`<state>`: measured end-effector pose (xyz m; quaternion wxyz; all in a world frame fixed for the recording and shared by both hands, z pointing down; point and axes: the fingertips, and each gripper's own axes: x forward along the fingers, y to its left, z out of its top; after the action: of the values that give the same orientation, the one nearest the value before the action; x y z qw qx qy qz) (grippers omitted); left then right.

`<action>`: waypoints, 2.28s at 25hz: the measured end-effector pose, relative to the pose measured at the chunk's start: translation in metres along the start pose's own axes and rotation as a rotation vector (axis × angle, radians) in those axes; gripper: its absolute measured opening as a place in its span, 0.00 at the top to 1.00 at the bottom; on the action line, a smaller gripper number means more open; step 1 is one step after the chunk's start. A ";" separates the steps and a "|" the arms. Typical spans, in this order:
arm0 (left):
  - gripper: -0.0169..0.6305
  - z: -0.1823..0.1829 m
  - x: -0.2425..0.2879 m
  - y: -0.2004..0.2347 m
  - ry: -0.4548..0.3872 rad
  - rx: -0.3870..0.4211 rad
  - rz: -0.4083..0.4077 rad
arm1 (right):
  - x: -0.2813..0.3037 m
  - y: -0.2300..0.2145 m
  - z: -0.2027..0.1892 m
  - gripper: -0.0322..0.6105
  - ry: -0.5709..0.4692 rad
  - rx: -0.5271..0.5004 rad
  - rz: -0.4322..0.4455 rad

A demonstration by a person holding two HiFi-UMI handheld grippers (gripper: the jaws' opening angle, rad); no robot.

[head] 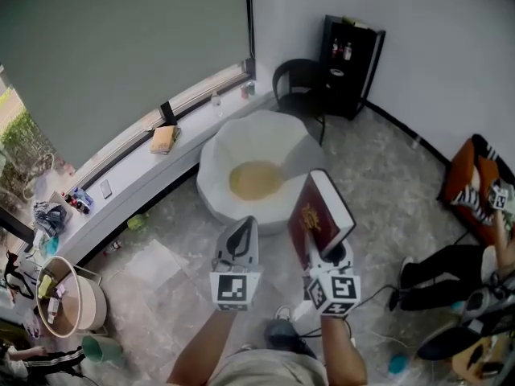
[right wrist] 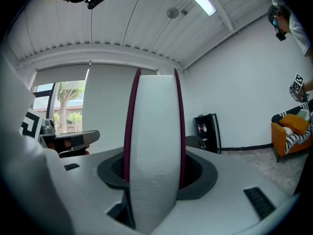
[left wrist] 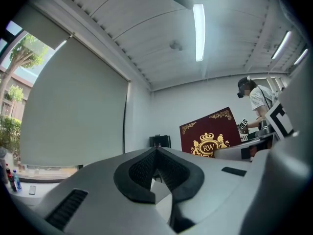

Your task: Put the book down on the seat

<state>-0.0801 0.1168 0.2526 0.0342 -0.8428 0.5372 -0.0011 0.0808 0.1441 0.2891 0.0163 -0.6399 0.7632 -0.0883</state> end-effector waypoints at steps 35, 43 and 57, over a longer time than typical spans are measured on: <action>0.96 -0.050 0.298 0.116 0.016 -0.062 0.032 | 0.312 -0.083 0.011 0.61 0.075 -0.075 -0.005; 0.96 -0.057 0.373 0.193 0.010 -0.063 0.016 | 0.409 -0.059 0.021 0.61 0.112 -0.098 -0.016; 0.96 -0.104 0.467 0.219 0.079 -0.049 -0.015 | 0.502 -0.098 -0.019 0.61 0.197 -0.024 -0.054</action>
<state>-0.0845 -0.4041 0.3275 -0.0078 -0.8466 0.5317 -0.0211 0.0826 -0.3616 0.3669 -0.0688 -0.6487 0.7444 -0.1422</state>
